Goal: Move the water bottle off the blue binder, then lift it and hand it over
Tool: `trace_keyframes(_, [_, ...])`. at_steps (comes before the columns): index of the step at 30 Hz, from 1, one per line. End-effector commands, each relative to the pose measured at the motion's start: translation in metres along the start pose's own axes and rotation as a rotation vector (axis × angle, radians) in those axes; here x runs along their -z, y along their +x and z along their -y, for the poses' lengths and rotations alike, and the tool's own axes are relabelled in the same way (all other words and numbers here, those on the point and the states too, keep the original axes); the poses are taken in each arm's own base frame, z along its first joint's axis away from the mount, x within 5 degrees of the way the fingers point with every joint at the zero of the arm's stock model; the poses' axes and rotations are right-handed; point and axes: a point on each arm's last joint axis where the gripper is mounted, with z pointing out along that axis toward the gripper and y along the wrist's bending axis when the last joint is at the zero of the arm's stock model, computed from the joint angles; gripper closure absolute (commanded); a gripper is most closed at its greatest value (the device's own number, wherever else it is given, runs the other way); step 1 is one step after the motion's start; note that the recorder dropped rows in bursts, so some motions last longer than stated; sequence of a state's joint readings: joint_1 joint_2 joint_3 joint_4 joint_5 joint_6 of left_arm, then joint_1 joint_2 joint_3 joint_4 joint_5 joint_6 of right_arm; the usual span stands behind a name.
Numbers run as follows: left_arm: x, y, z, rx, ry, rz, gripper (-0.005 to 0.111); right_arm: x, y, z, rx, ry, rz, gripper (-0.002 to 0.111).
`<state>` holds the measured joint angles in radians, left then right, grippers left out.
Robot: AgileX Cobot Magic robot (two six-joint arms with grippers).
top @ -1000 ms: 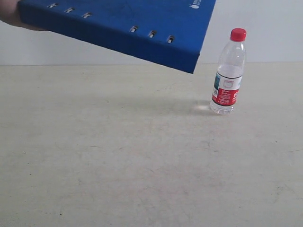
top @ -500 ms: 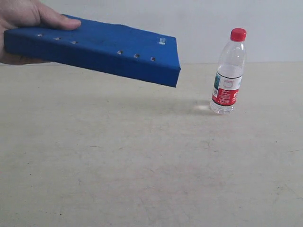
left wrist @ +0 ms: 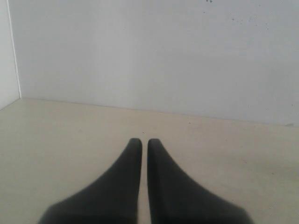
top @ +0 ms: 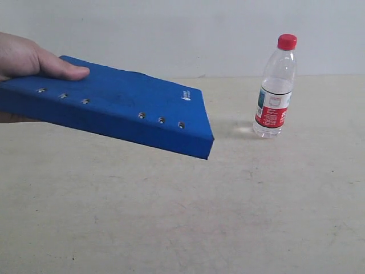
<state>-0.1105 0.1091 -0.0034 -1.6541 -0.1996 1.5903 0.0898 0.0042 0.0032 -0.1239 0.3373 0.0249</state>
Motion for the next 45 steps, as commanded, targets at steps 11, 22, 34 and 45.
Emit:
trace_keyframes(11, [0.007, -0.004, 0.019, 0.009, 0.225, 0.058, 0.102, 0.001, -0.002, 0.000, 0.009, 0.001, 0.017, 0.109])
trace_keyframes(22, [0.014, -0.012, 0.017, 0.203, 0.209, 0.024, 0.102, 0.001, -0.002, 0.000, 0.009, 0.001, 0.019, 0.109])
trace_keyframes(34, [0.011, 0.026, 0.001, -0.017, 0.041, -0.240, 0.102, 0.001, -0.002, 0.000, 0.006, 0.001, 0.019, 0.109])
trace_keyframes(45, [0.013, 0.027, 0.012, -0.188, 0.160, -0.238, 0.102, 0.001, -0.002, 0.000, 0.006, 0.001, 0.019, 0.109])
